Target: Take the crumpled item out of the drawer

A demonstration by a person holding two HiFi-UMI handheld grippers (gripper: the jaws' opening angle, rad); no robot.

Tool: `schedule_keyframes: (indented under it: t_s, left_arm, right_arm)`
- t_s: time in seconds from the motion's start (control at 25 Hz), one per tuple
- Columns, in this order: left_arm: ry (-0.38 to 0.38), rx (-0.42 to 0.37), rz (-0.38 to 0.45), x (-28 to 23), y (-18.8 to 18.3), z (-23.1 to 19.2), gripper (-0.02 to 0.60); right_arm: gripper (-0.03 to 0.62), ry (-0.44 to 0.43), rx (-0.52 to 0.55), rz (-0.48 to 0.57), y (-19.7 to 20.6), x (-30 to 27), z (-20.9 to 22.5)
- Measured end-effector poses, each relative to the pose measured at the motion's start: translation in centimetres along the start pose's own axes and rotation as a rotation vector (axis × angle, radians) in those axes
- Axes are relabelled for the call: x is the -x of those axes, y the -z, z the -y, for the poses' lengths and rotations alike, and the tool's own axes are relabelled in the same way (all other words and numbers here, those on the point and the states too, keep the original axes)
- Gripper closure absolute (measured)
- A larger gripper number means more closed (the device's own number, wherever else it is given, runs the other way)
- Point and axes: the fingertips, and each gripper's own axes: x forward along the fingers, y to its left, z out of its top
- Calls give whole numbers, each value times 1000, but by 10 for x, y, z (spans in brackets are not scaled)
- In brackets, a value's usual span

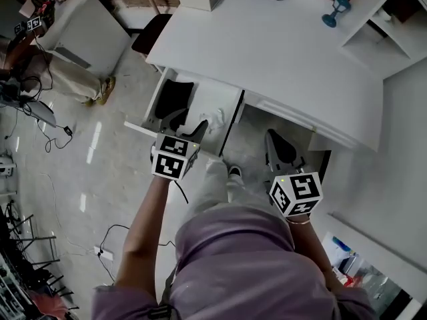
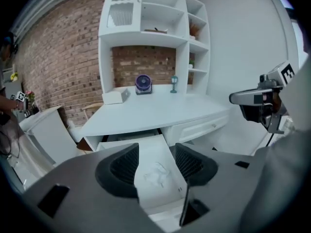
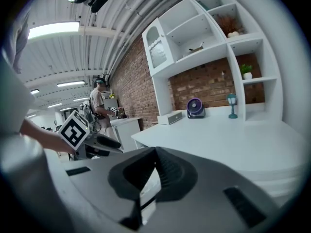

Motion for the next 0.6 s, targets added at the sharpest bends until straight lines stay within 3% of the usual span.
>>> schedule_keyframes:
  t_s: [0.6]
  left_arm:
    - [270,-272,-272,-84,39,10,333]
  right_arm:
    - [591,94,-53,-40,-4,-39,10]
